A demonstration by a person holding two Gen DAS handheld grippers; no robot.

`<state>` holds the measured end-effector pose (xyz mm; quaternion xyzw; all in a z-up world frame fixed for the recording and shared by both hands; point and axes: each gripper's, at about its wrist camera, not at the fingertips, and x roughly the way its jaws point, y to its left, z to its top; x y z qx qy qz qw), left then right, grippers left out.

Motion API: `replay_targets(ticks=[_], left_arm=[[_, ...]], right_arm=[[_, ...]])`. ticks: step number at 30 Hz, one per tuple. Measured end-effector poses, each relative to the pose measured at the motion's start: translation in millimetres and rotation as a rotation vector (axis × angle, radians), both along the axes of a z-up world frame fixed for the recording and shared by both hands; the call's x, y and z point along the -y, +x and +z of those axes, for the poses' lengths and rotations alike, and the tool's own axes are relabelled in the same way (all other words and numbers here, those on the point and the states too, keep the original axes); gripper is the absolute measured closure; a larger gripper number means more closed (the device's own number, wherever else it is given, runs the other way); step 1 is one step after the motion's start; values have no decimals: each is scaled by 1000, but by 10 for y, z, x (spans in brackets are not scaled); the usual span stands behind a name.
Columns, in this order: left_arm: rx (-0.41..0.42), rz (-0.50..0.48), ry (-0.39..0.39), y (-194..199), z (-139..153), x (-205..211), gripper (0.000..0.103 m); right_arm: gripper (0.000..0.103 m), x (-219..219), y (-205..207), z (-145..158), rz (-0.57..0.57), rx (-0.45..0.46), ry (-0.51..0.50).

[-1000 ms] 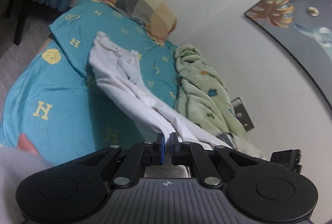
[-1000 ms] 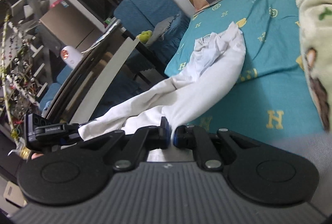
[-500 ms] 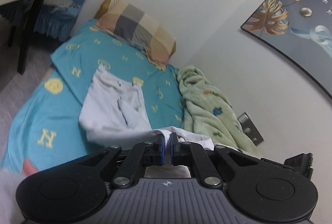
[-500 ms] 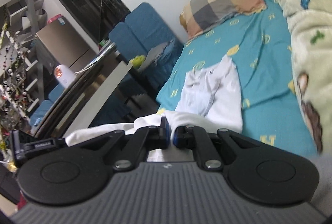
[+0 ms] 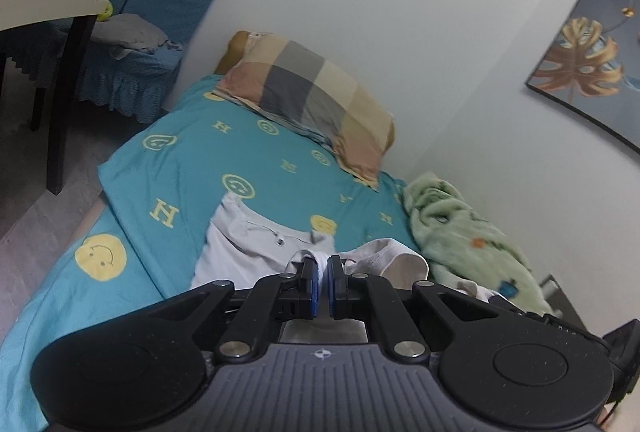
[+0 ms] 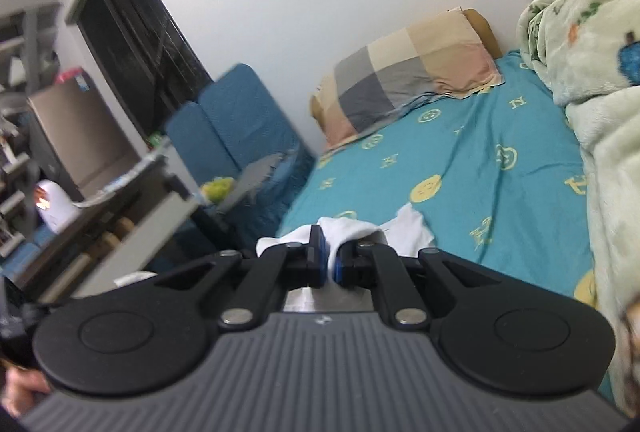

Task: Fold clothes
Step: 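Grasp the white shirt hem with both grippers and lift it toward the collar, then lower the hem onto the shirt body with both grippers and open them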

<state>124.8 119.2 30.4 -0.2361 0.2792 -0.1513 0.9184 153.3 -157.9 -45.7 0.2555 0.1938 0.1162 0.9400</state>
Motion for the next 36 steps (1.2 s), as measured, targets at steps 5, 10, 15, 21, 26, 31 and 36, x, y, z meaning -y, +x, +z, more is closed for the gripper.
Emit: replay_targets(ticks=[5,10,15,21,26,31,36], left_arm=[[-20,34,56,508,-454,-20,98],[-86,42,133,937,-940,16,98],[-161,35,165,1086,-1260,30,97],[-206,35,158,1105,-1366,18,86],[-199,52,175,1011,-1319,33,56],[-161,73,207,827,-1156,47,47],[-191,35,219,508,-1021,46,42]], right_arm=[[95,-120,475,-347,8,-45,-122],[94,-243,807,-757,36,-114,-244],[94,-210,966,-1008,43,-197,-225],[91,-229,988,-1121,44,-241,-229],[66,-242,935,-1043,45,-245,-234],[37,-201,778,-933,27,-234,-205],[37,-42,517,-819,-4,-253,-117]])
